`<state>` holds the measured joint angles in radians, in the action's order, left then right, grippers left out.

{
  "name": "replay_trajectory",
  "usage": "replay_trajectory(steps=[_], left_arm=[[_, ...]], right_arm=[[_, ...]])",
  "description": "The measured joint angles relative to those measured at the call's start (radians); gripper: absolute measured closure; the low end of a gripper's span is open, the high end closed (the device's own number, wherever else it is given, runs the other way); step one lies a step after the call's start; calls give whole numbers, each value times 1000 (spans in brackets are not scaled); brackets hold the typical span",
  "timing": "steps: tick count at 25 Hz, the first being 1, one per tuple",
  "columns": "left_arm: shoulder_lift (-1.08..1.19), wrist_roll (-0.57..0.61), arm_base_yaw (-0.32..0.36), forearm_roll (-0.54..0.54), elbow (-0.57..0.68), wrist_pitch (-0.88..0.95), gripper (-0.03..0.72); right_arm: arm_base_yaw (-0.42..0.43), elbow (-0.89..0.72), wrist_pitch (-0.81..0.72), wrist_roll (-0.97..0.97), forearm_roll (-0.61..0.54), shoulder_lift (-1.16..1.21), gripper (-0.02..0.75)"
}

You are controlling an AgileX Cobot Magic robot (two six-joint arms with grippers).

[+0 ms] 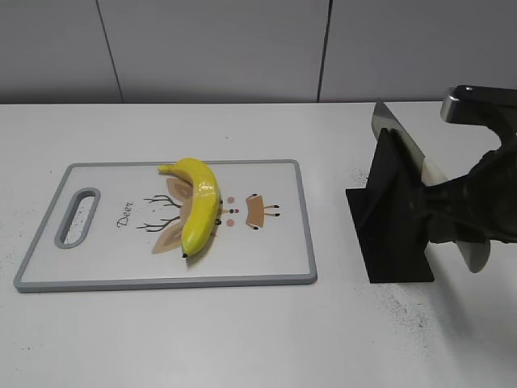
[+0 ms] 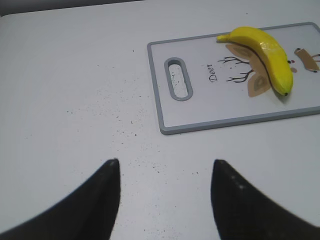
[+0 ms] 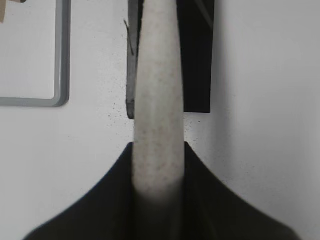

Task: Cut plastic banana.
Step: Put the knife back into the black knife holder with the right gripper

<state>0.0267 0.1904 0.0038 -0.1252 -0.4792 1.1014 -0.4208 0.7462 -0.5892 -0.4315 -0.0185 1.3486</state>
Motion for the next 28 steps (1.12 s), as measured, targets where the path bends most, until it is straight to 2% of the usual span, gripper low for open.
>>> replay_trajectory(steps=[5,6,11,13,21,28], left_arm=[[0,0,0,0,0,0,135],[0,0,0,0,0,0,135],[0,0,0,0,0,0,135],[0,0,0,0,0,0,135],[0,0,0,0,0,0,135],[0,0,0,0,0,0,135]], right_arm=[[0,0,8,2,0,5,557],[0,0,12,3,1,5,524],[0,0,18,4,8,-7,234],[0,5,17,10,8,-29,179],[0,110,-14,148,9,-247,155],[0,72,-227,384,8,-494,155]])
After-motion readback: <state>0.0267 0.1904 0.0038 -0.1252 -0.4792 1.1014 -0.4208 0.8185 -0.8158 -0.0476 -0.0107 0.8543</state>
